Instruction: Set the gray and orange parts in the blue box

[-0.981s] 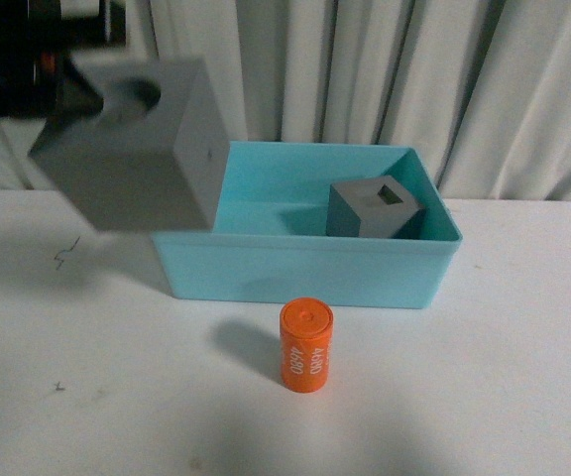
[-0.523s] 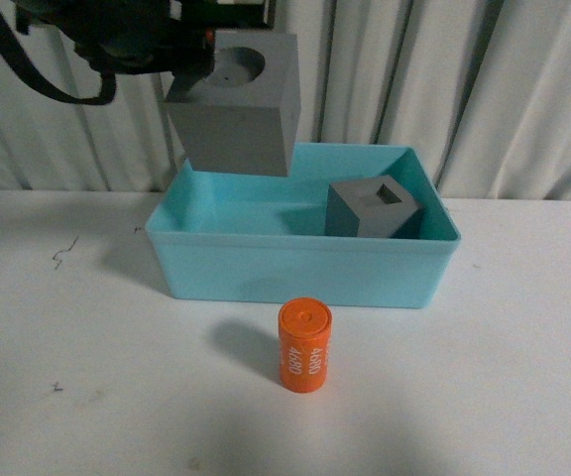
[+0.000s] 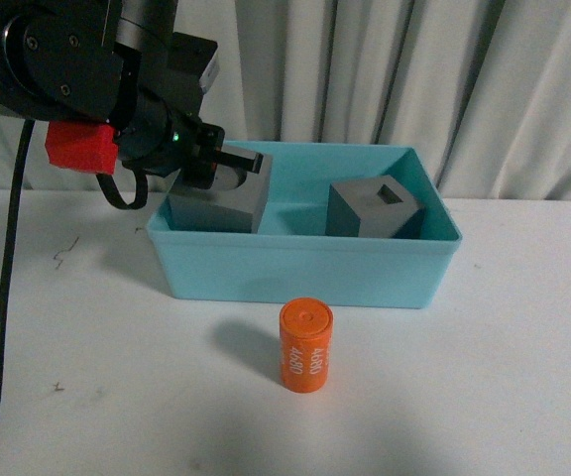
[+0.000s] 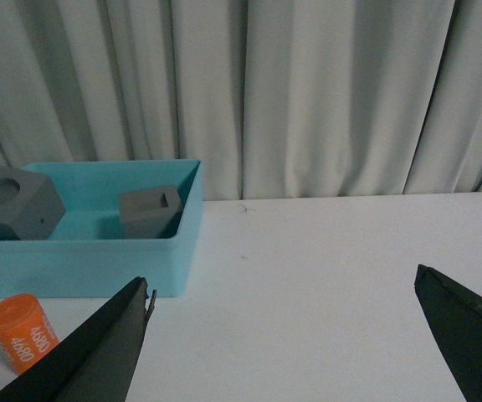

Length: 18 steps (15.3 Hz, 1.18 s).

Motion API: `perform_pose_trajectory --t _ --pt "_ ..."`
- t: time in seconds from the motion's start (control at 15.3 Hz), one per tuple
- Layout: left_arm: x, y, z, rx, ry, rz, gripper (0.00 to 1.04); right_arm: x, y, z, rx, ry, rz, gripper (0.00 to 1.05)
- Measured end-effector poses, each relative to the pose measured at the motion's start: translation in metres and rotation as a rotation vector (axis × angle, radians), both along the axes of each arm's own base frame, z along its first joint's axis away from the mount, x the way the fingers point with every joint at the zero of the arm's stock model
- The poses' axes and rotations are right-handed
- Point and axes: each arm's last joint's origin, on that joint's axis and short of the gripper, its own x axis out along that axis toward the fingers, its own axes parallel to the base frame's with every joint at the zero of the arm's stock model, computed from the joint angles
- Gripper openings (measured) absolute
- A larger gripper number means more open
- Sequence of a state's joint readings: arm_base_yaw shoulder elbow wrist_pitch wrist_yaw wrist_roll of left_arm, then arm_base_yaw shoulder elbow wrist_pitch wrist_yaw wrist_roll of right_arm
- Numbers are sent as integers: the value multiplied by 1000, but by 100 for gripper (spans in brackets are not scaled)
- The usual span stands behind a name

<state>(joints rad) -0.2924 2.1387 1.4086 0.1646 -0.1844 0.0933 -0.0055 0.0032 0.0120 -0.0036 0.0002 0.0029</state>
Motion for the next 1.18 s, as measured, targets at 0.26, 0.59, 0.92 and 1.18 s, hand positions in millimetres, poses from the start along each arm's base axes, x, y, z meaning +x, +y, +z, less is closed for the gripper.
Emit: perform_pose_trajectory --t 0.26,0.59,0.92,1.18 --pt "4 5 -6 -4 0 6 38 0 0 0 0 0 0 98" --pt "-22 30 24 -142 36 41 100 0 0 0 0 0 0 98" --pt "-205 140 62 -452 153 233 98 0 0 0 0 0 0 98" --pt "-316 182 23 -514 79 387 94 0 0 0 0 0 0 98"
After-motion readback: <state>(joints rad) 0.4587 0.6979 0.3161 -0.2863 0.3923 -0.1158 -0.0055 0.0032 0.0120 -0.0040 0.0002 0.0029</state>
